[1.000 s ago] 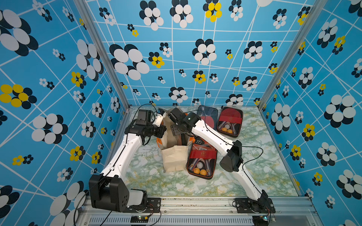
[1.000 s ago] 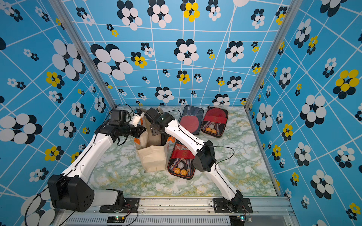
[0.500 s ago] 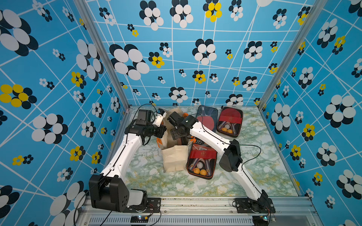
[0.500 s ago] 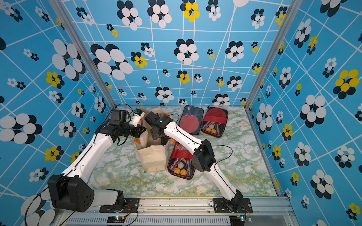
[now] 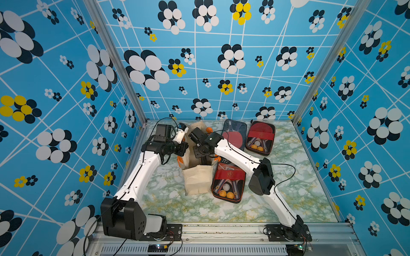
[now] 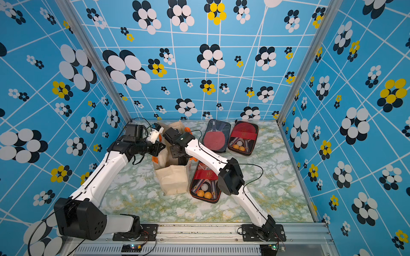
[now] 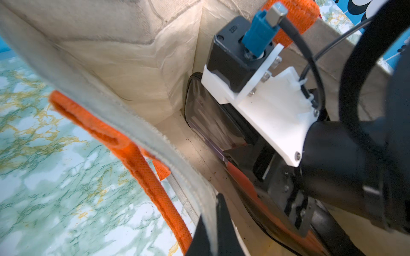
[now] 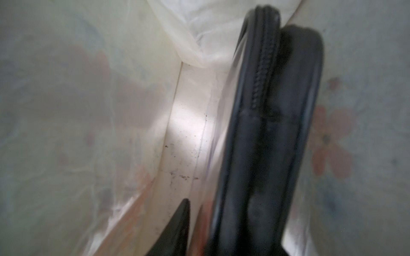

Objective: Remove the ping pong set from the canvas bag
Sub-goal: Pick up the ping pong set from the canvas bag.

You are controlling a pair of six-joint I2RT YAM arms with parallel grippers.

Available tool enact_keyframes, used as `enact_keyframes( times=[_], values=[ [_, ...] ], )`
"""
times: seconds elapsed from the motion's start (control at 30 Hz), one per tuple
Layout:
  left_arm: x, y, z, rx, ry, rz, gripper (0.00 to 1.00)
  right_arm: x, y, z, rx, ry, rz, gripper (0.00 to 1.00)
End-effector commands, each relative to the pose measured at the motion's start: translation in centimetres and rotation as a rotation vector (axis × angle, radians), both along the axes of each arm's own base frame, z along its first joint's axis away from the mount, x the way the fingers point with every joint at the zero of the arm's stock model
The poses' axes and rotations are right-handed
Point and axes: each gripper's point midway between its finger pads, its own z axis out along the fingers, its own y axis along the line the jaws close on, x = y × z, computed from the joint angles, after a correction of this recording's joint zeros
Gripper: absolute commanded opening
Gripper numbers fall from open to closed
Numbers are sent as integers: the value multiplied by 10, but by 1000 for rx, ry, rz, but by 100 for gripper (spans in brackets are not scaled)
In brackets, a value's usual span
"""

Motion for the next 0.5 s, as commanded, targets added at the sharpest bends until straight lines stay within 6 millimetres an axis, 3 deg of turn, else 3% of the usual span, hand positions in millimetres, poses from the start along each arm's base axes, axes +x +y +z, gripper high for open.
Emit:
enact_keyframes(
  times=[0.0, 0.47],
  values=[
    [-3, -1, 7, 6, -33, -15, 0, -14, -5, -17, -49, 47, 5, 32],
    [-4, 0, 8, 8, -33, -12, 0, -11, -6, 2, -43, -8, -4, 0]
  ],
)
